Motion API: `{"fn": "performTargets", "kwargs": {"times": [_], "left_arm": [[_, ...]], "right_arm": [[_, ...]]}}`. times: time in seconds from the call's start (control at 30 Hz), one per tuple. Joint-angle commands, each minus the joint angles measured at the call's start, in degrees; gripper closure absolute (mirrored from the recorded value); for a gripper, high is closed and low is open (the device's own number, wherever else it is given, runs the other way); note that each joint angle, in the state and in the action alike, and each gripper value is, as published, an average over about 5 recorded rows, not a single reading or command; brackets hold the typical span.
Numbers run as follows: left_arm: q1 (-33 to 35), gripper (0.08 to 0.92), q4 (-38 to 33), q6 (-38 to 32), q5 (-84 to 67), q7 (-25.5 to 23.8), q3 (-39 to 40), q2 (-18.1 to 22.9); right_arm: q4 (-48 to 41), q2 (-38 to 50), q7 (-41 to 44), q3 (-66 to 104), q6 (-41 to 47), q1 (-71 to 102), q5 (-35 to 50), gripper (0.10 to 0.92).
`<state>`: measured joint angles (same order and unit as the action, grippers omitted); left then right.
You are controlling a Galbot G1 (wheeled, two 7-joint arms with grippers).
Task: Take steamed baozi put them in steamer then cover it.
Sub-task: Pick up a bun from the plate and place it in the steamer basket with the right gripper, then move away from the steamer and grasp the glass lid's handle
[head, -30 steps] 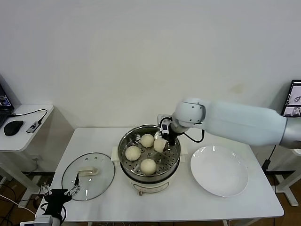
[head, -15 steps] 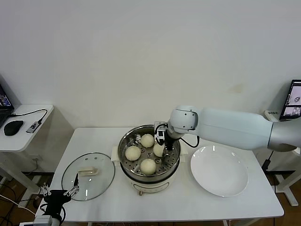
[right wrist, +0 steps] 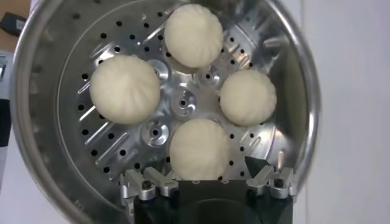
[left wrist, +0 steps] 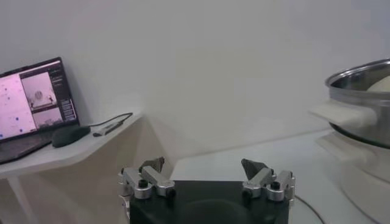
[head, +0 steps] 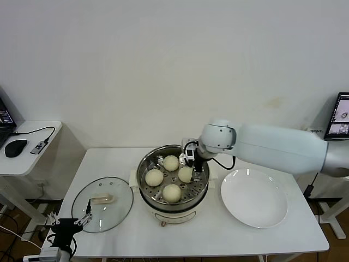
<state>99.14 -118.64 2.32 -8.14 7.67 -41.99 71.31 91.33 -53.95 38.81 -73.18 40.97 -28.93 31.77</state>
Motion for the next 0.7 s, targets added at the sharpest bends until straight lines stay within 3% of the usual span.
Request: {"fn": "performTargets", "kwargs": {"times": [0.03,0.2,0.37,0.57,0.7], "left_arm": [[-0.19,0.177,0.28,-0.07,0.35,-0.01,0.44,-0.04],[-0.24,0.177,-0.09,-0.03,0.67,-0.04,0.71,-0.31],[-0.65,0.177,0.21,-0.03,0.95,0.0,1.05,-0.35],[-0.57,0.177,0.31,-0.48,1.2,0.04,1.32,-0.17],[-0.36,0.177,0.26,-0.8,1.73,0.2,1.68,-0.21]], "right_arm": [[9.58,11.05,-12.64,6.27,-3.61,4.36,5.38,0.202],[14.54,20.35,-27.23,16.03,-12.78,16.47,8.29,0.203],[16.02,24.74,-36.28,38.62,-25.56,42.61,3.83,0.203],[15.41,14.1,-37.86,79.2,-35.75,80.3,-6.3,0.203],[13.87,4.68,-34.02,93.9,-45.26,92.31,-14.31,0.203]]}}
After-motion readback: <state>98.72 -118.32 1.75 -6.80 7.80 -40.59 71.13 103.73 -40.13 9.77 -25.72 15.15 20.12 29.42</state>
